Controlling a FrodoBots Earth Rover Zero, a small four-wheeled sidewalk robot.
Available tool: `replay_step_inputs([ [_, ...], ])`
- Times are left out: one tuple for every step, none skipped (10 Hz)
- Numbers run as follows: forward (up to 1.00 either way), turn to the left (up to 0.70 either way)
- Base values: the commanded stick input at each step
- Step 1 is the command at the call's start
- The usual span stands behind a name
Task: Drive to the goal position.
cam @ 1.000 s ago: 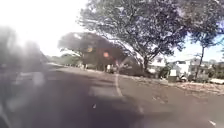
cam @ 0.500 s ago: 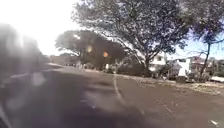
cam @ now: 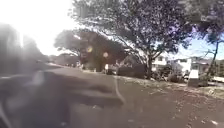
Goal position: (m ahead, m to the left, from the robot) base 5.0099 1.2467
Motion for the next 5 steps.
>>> replay_step_inputs([
  [1.00, 0.00],
  [1.00, 0.27],
  [1.00, 0.27],
  [1.00, 0.27],
  [1.00, 0.27],
])
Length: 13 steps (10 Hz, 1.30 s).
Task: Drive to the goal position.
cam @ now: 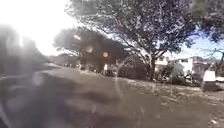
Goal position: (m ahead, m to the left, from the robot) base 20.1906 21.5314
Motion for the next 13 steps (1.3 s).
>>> replay_step_inputs([
  [1.00, 0.27],
  [1.00, 0.27],
  [1.00, 0.27],
  [1.00, 0.27],
  [1.00, 0.27],
  [1.00, 0.22],
  [1.00, 0.11],
  [1.00, 0.00],
  [1.00, 0.00],
  [1.00, 0.00],
  [1.00, 0.00],
  [1.00, 0.00],
  [1.00, 0.00],
])
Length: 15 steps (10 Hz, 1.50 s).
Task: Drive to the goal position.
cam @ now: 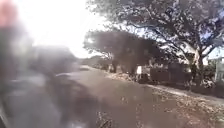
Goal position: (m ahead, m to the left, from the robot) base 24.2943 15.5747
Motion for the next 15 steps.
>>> replay_step_inputs([
  [1.00, 0.00],
  [1.00, 0.00],
  [1.00, 0.00],
  [1.00, 0.00],
  [1.00, 0.00],
  [1.00, 0.00],
  [1.00, 0.00],
  [1.00, 0.00],
  [1.00, 0.00],
  [1.00, 0.05],
  [1.00, 0.16],
  [1.00, 0.27],
  [1.00, 0.27],
  [1.00, 0.27],
  [1.00, 0.00],
])
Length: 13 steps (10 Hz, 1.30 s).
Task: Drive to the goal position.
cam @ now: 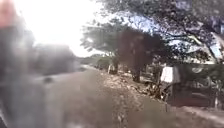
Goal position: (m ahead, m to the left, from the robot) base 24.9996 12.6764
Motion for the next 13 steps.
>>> replay_step_inputs([
  [1.00, 0.00],
  [1.00, 0.03],
  [1.00, 0.14],
  [1.00, 0.25],
  [1.00, 0.27],
  [1.00, 0.27],
  [1.00, 0.27],
  [1.00, 0.27],
  [1.00, 0.27],
  [1.00, 0.27],
  [1.00, 0.27],
  [1.00, 0.27],
  [1.00, 0.27],
])
